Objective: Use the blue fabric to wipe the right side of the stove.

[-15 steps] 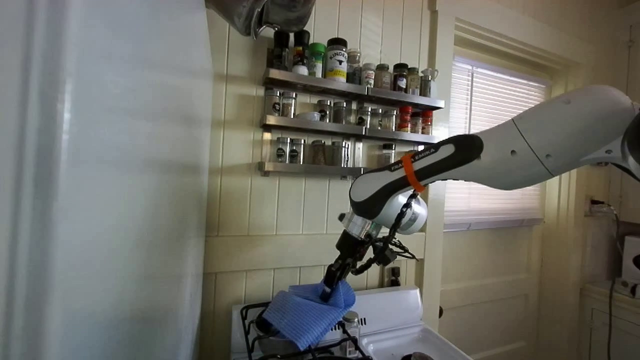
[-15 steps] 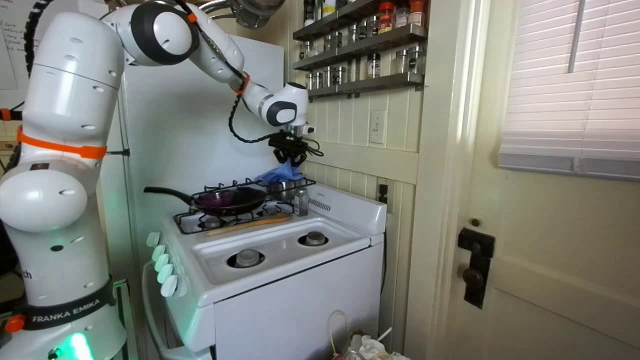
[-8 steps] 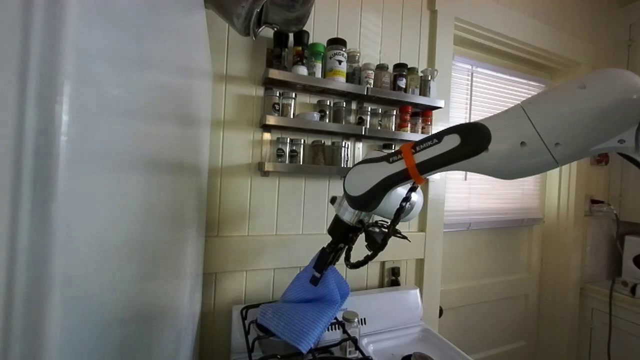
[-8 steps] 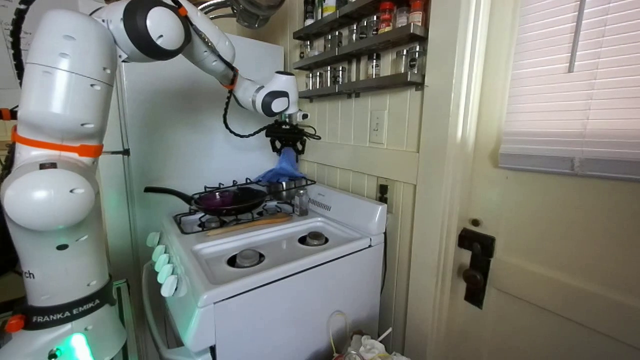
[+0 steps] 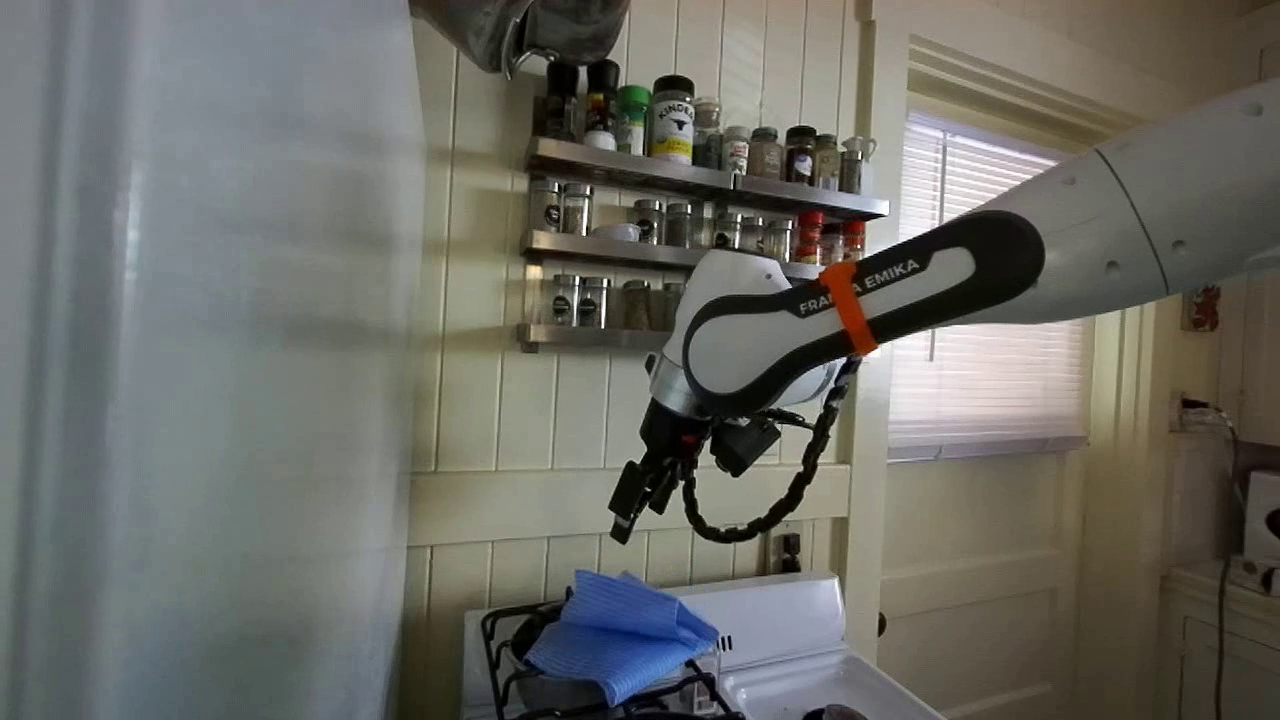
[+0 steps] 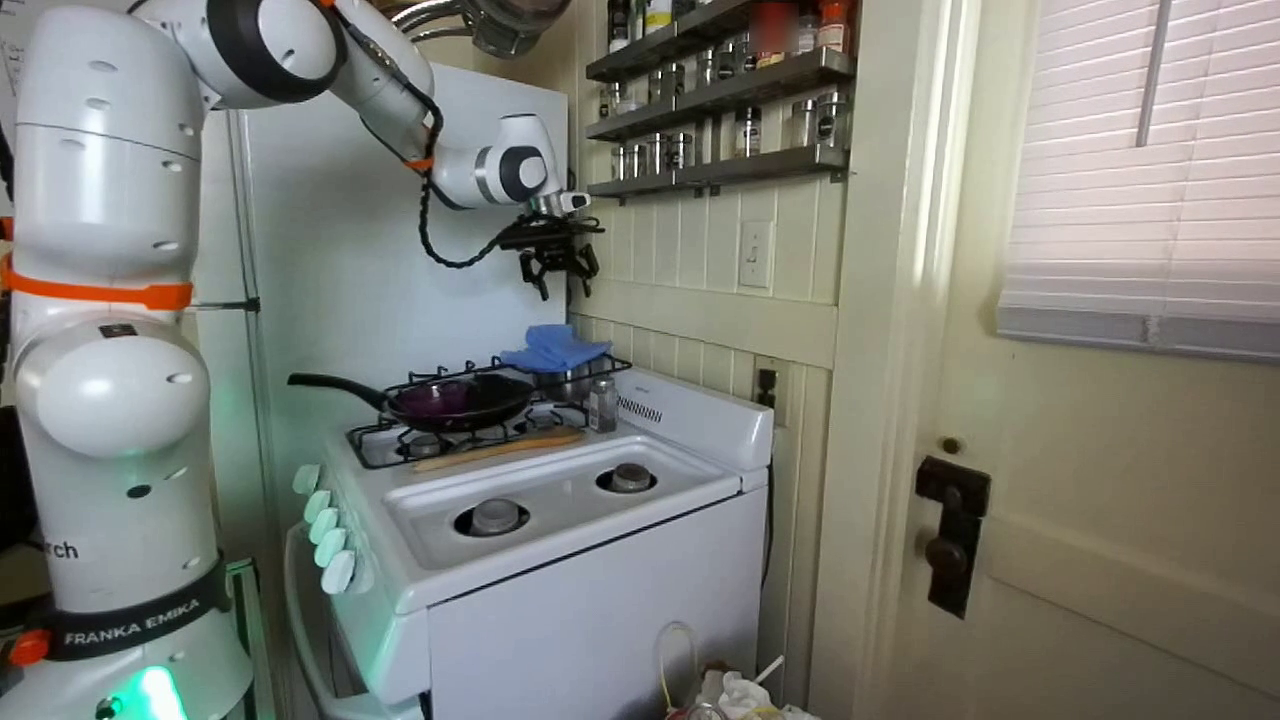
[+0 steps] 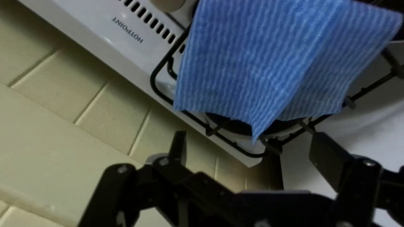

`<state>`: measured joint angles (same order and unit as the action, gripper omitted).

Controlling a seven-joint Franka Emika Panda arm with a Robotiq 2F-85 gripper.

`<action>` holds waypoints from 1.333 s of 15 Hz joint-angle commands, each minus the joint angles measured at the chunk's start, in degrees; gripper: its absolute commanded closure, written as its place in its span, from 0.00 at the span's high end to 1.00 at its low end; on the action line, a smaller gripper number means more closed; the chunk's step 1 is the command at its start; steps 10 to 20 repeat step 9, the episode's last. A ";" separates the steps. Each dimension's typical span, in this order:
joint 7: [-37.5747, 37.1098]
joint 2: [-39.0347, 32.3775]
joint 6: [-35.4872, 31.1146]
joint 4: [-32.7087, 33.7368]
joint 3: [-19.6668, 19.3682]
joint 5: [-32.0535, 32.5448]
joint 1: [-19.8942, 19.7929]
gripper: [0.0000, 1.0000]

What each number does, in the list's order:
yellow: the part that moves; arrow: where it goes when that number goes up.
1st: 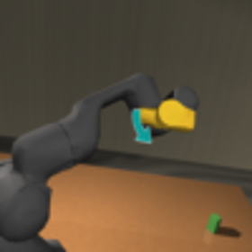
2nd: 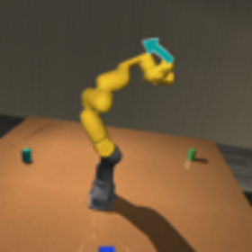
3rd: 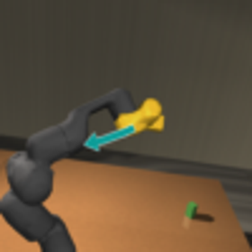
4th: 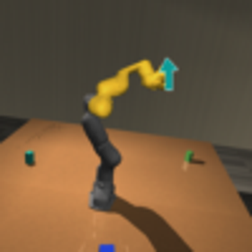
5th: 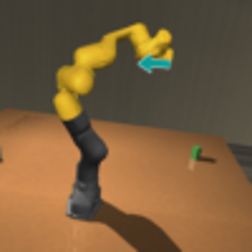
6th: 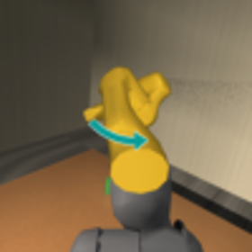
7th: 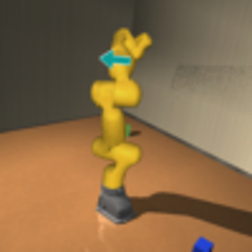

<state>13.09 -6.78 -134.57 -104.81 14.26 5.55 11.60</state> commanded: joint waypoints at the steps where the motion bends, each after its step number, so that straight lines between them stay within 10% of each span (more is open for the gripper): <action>1: -9.00 2.83 9.89 -2.28 -0.52 5.65 2.59 1.00; 7: -29.19 13.46 21.14 -11.29 1.83 8.90 4.79 1.00; 20: -25.63 10.05 20.38 -7.62 1.91 7.50 4.10 1.00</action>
